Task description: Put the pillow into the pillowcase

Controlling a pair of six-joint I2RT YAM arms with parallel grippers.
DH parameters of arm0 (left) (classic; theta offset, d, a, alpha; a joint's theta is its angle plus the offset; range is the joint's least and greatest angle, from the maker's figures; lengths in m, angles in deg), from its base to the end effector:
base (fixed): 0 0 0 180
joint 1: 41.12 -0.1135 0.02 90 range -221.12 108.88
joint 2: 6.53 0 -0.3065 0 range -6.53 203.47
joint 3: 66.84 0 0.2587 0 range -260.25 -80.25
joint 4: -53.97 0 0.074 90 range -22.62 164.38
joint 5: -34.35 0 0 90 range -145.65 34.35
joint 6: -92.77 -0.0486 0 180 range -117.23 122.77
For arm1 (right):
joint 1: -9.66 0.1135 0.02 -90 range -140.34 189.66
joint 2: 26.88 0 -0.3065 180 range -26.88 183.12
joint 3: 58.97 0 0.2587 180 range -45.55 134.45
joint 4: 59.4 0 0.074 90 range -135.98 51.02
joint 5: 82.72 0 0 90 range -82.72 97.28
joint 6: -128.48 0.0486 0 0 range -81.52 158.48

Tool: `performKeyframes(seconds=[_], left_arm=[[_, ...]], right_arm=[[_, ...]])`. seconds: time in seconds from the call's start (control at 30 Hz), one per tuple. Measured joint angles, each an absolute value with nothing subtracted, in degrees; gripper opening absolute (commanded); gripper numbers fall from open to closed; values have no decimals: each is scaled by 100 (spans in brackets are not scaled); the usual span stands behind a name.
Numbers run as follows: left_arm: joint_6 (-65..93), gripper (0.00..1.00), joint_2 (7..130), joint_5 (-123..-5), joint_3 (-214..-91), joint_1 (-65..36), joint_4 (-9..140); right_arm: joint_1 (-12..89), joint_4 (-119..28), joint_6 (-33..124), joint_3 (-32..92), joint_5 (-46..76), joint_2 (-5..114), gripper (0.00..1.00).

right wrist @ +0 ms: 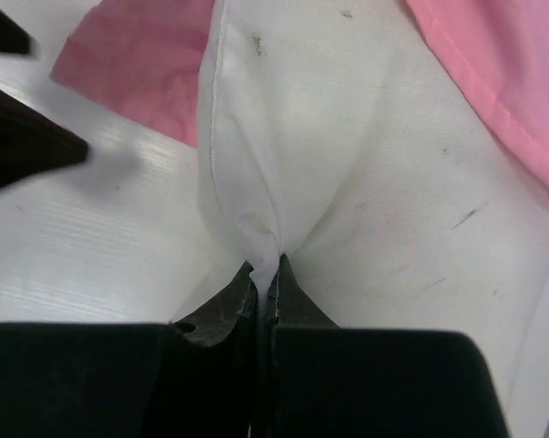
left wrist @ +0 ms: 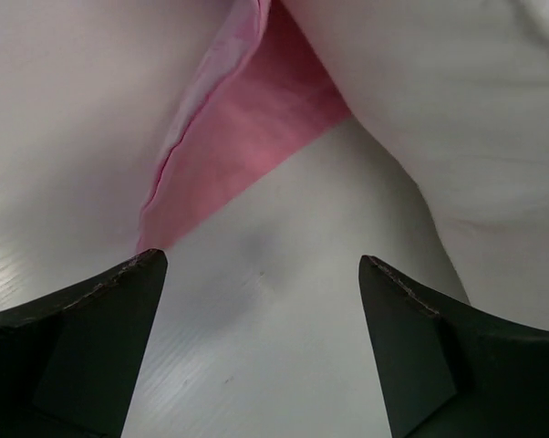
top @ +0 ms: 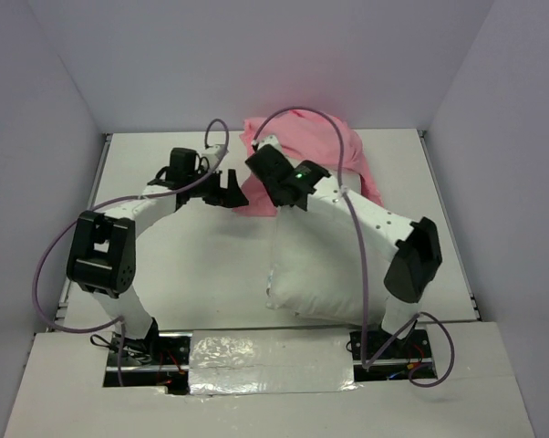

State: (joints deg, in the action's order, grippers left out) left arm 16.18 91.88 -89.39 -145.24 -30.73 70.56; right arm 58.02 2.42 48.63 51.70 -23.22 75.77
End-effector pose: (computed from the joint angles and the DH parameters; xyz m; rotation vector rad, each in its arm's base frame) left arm 0.3883 -0.0986 0.2600 0.2770 2.2043 -0.8795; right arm 0.2920 0.2913 0.3551 -0.5683 2.2771 -0.1826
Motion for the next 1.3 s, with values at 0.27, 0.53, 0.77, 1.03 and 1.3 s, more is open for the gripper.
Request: performKeyframes(seconds=[0.27, 0.53, 0.77, 1.03, 1.3], left_arm=[[1644, 99, 9736, -8943, -14953, -2622, 6650], [1600, 99, 9874, -8475, -15534, -2629, 6484], [713, 99, 9804, -8447, -15965, -2629, 6914], [293, 99, 9870, -8978, -16491, -2618, 7292], [282, 83, 10464, -9186, -16760, -2502, 7290]], right_arm=[[5570, -99, 4675, 5043, -1719, 7030, 0], [5345, -361, 4537, 4685, -1238, 6810, 0], [5070, -490, 4470, 4477, -816, 6504, 0], [5006, -562, 4402, 4396, -683, 6397, 0], [4976, -862, 4393, 4141, -600, 6252, 0]])
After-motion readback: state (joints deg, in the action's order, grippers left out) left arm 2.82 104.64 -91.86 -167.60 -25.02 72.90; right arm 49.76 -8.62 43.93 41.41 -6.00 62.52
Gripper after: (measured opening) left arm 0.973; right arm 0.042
